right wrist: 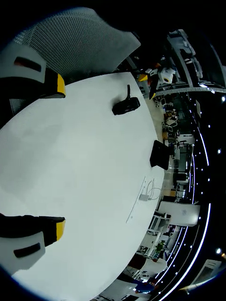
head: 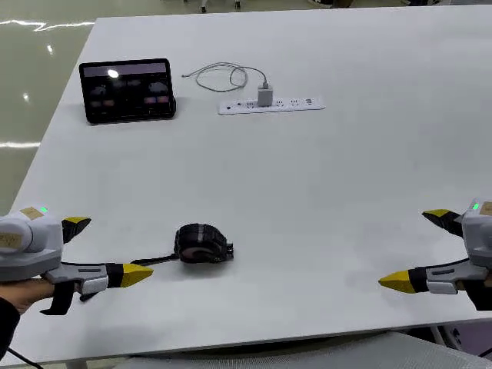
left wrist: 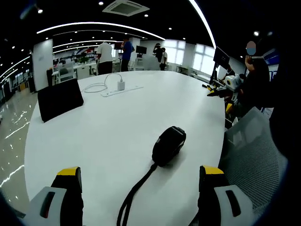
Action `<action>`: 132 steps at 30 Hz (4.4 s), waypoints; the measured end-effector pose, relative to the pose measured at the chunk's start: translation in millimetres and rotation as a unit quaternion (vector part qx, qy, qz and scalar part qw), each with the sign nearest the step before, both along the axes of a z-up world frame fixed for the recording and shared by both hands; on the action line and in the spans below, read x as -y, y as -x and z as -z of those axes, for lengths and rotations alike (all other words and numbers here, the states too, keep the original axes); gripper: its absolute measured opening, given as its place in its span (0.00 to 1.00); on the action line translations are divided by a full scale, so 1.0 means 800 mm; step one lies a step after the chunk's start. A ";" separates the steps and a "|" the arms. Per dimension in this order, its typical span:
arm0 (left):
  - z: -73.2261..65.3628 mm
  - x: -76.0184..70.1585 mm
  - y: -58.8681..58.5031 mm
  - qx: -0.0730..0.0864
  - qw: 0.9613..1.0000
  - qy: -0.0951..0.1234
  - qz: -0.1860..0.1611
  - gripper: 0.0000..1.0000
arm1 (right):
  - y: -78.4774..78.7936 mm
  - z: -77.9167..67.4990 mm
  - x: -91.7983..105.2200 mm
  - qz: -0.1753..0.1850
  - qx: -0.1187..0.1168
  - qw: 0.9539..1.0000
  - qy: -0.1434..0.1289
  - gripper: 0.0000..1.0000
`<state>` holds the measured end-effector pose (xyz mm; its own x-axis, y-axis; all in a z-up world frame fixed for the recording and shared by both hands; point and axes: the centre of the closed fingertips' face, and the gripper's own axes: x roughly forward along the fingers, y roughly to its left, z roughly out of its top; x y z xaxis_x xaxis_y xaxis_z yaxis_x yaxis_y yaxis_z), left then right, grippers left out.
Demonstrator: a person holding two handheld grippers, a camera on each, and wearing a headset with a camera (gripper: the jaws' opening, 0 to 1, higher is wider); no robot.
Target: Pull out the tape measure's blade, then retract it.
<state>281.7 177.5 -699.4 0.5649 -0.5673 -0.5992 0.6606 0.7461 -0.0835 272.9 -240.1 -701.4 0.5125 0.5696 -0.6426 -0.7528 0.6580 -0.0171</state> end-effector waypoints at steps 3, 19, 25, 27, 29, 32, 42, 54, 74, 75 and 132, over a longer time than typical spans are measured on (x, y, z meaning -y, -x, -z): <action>0.002 0.013 0.000 -0.009 0.999 -0.008 0.035 0.98 | -0.009 -0.003 -0.009 -0.007 0.001 1.000 0.001 1.00; 0.030 0.061 -0.007 -0.057 0.975 -0.088 0.198 0.97 | -0.024 -0.013 -0.079 -0.097 0.009 0.995 -0.015 1.00; 0.031 0.086 -0.004 -0.054 0.963 -0.103 0.243 0.96 | -0.022 -0.010 -0.109 -0.128 0.024 0.991 -0.020 1.00; 0.033 0.096 0.002 -0.054 0.957 -0.102 0.268 0.96 | -0.022 -0.008 -0.119 -0.132 0.019 0.991 -0.023 1.00; 0.042 0.096 0.001 -0.051 0.950 -0.129 0.280 0.96 | -0.022 -0.007 -0.127 -0.139 0.020 0.990 -0.018 1.00; 0.045 0.102 -0.001 -0.042 0.946 -0.136 0.292 0.96 | -0.021 -0.003 -0.135 -0.140 0.009 0.990 -0.015 1.00; 0.045 0.111 -0.018 -0.026 0.939 -0.161 0.303 0.90 | -0.026 0.005 -0.155 -0.149 0.003 0.989 -0.014 1.00; 0.060 0.134 -0.017 -0.027 0.921 -0.180 0.344 0.76 | -0.020 0.045 -0.206 -0.200 -0.005 0.980 -0.017 0.98; 0.079 0.158 -0.025 -0.007 0.916 -0.187 0.355 0.34 | -0.024 0.057 -0.298 -0.273 -0.010 0.962 -0.022 0.77; 0.078 0.158 -0.024 -0.014 0.917 -0.183 0.355 0.34 | -0.024 0.057 -0.300 -0.275 -0.010 0.961 -0.024 0.74; 0.082 0.147 -0.026 -0.037 0.921 -0.190 0.339 0.33 | -0.030 0.110 -0.333 -0.353 -0.004 0.933 0.069 0.07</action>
<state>302.2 59.8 -764.8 0.1083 -0.5163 -0.8495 0.9882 0.1492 0.0353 296.9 25.9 -789.1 0.0352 0.6748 -0.7371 -0.9983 -0.0101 -0.0569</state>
